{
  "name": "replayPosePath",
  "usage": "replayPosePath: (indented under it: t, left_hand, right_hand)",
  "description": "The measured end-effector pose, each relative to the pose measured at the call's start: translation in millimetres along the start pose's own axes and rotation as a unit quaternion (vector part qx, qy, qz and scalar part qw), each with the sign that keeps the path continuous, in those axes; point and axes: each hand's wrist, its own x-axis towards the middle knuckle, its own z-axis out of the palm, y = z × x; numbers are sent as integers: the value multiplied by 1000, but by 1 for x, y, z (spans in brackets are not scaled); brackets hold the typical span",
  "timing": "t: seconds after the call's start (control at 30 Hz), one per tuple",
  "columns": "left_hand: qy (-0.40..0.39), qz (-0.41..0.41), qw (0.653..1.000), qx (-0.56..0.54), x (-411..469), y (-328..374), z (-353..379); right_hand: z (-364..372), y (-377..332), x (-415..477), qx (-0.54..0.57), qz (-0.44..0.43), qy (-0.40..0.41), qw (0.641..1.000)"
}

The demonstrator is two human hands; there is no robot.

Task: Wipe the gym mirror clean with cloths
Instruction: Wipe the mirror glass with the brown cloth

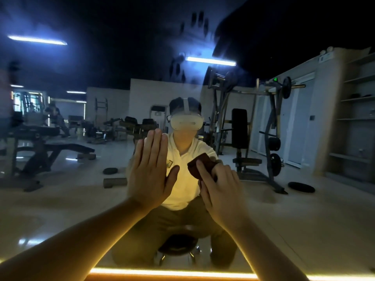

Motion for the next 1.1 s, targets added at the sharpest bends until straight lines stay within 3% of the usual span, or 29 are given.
replayPosePath:
  t: [0.2,0.57,0.77,0.87,1.0,1.1]
  left_hand:
    - [0,1,1000,-5,-1,0,0]
    - [-18,-1,1000,22,-2,0,-1]
    - [-23,31,999,16,-9,-8,-1]
    - [-47,72,996,14,-16,-22,-3]
    - [-109,227,967,48,-21,-83,-28]
    - [-120,221,965,75,-28,-144,-55]
  right_hand:
    - [7,-34,-11,77,175,33,981]
    - [15,-44,-9,151,220,115,957]
    - [19,-64,2,189,319,211,905]
    - [29,-86,10,194,376,217,880]
    - [48,-136,6,168,318,170,918]
    - [55,-172,-2,160,182,89,966]
